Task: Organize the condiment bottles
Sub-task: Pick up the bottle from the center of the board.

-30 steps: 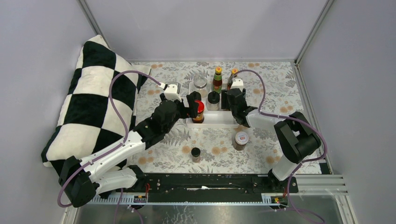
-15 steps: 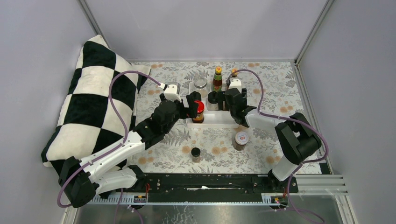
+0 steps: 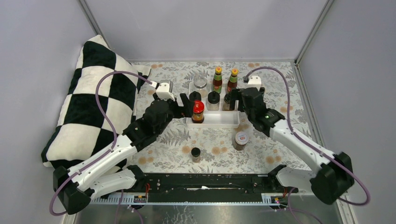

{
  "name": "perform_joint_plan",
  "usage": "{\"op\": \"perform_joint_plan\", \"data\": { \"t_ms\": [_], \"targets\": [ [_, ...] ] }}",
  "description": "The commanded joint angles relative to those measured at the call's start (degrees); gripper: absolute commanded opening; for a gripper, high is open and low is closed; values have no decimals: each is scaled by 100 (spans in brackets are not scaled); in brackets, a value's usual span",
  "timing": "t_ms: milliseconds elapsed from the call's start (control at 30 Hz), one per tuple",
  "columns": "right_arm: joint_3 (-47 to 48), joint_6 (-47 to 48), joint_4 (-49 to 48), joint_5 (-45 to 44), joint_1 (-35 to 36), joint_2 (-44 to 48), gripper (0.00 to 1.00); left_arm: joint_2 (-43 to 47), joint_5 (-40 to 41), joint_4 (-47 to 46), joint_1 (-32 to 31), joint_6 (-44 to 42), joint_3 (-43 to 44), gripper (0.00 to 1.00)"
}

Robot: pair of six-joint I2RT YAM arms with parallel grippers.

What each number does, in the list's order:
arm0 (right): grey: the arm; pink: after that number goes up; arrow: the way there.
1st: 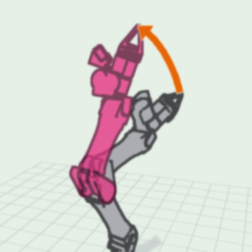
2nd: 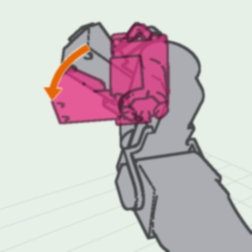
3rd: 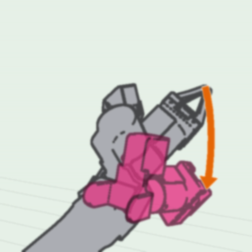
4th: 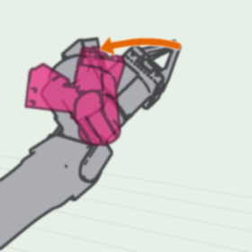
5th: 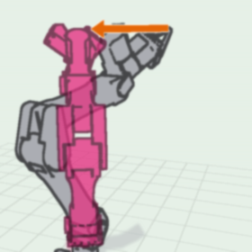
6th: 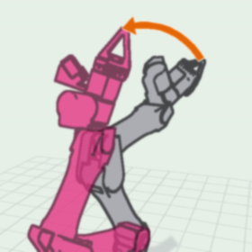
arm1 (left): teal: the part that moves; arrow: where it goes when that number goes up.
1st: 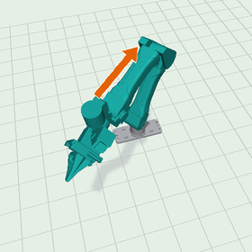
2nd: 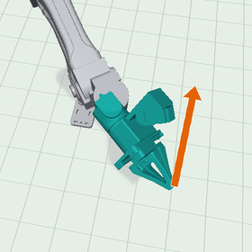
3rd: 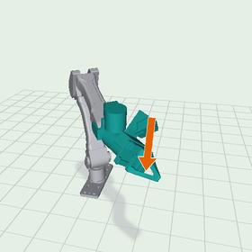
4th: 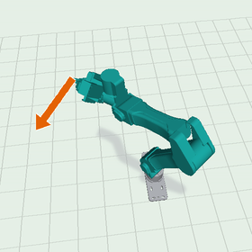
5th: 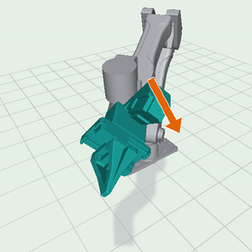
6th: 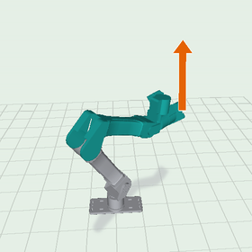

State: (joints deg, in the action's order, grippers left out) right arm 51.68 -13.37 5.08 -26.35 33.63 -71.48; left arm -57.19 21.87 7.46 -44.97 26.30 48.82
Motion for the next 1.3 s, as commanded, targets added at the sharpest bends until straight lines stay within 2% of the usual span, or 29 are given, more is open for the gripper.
{"op": "perform_joint_plan", "data": {
  "t_ms": [0, 200, 533, 767, 1000, 1067, 1200, 1267],
  "targets": [
    [-23, -440, 1332, 388, 67, 756, 96, 192, -188, 517, -53, 229, 170, 99],
    [48, -817, 2620, 1149, 146, 1067, 96, 297, -328, 835, -304, 461, 72, 99],
    [-435, -1593, 3359, 805, 646, 1549, 97, 313, 262, 1105, -1293, 841, -85, 99],
    [-884, -2030, 3059, 672, 997, 1374, 96, 372, 661, 1349, -1765, 1063, -33, 99],
    [-1179, -2224, 2857, 347, 1162, 1269, 87, 402, 853, 1441, -1957, 1161, -19, 99],
    [-1194, -2263, 2807, 230, 1166, 1237, 81, 391, 878, 1436, -1978, 1174, -13, 99],
    [-1251, -2265, 2642, 152, 1171, 1149, 78, 366, 914, 1435, -2023, 1176, -2, 99],
    [-1277, -2262, 2577, 175, 1170, 1133, 73, 351, 932, 1425, -2042, 1183, 17, 99]
  ]
}}
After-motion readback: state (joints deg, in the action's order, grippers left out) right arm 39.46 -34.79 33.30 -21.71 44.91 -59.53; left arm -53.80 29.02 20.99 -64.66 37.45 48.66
